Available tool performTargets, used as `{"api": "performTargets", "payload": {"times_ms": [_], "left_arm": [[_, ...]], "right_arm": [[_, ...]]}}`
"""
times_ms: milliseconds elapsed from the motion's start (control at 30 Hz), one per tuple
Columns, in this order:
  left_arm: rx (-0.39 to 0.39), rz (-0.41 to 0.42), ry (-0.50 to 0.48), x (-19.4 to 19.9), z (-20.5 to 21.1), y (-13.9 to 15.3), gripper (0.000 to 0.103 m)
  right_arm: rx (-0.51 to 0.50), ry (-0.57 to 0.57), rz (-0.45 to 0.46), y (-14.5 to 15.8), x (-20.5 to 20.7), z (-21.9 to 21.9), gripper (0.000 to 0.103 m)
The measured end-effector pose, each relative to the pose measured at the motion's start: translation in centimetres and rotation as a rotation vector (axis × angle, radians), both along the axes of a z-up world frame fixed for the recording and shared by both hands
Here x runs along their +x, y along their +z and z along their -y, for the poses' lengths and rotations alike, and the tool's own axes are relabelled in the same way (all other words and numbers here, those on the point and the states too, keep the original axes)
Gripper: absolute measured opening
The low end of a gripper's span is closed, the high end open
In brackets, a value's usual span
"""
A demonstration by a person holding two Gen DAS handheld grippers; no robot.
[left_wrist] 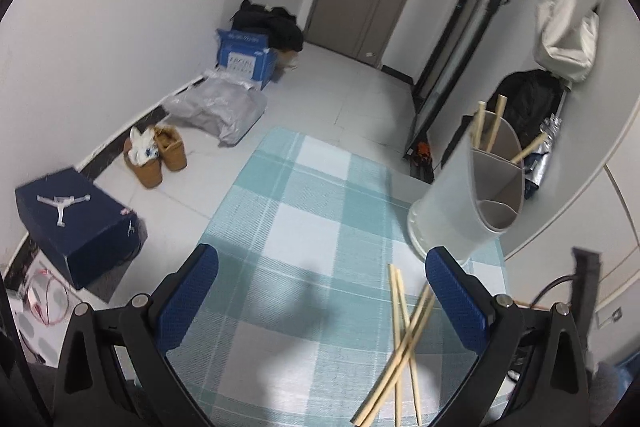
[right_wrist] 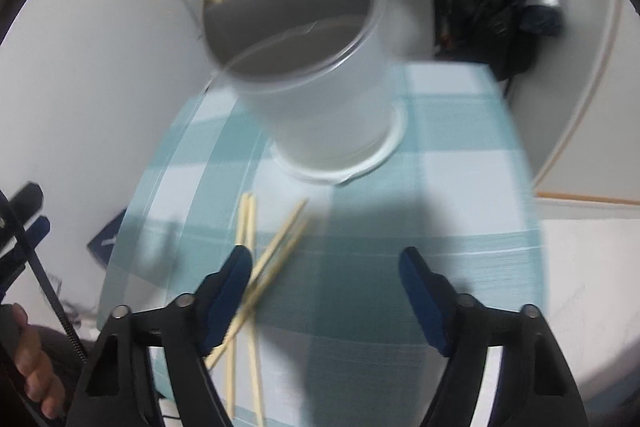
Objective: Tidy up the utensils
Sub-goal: 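Lower the right gripper onto the chopsticks, then close the right gripper on one wooden chopstick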
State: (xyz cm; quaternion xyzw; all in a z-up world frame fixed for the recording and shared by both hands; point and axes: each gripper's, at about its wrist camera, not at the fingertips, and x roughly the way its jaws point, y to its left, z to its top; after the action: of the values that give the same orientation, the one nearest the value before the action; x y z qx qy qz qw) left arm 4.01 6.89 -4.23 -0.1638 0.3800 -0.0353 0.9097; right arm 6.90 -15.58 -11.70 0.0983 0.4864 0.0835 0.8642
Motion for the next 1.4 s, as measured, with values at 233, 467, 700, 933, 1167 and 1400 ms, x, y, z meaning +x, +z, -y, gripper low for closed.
{"api": "performTargets", "payload": {"times_ms": [233,467,700,933,1167,1400], "left_arm": [[-0.037,-0.045,0.046,0.2,-1.6,-0.3,0.102],[-0.063,-0.052,0.057,-0.1,-1.9,-0.1,0.102],[-0.046,-0.049,0.053,0.0,-1.8,-0.2,0.102],[-0.017,-0.067,0.070,0.1,-2.2,-0.7,0.102],[-0.019,-0.082,0.069,0.3,-2.0,-0.9,0.102],[0.003,-0.093,0.052,0.3,-1.2,-1.1,0.102]], "right_arm": [[-0.102,0.073,-0.058,-2.2,1.1,-3.3,0.053],[-0.131,0.090,-0.059,-2.3,1.1,-3.4,0.021],[-0.170,0.110,-0.067,-2.4,1.8,-4.5,0.024],[-0.196,0.156,-0.076,-2.3,2.5,-5.1,0.008],[-0.221,0.252,-0.096,-1.0,1.7,-3.9,0.005],[-0.267,0.392,-0.129,-1.4,0.4,-3.6,0.006]]}}
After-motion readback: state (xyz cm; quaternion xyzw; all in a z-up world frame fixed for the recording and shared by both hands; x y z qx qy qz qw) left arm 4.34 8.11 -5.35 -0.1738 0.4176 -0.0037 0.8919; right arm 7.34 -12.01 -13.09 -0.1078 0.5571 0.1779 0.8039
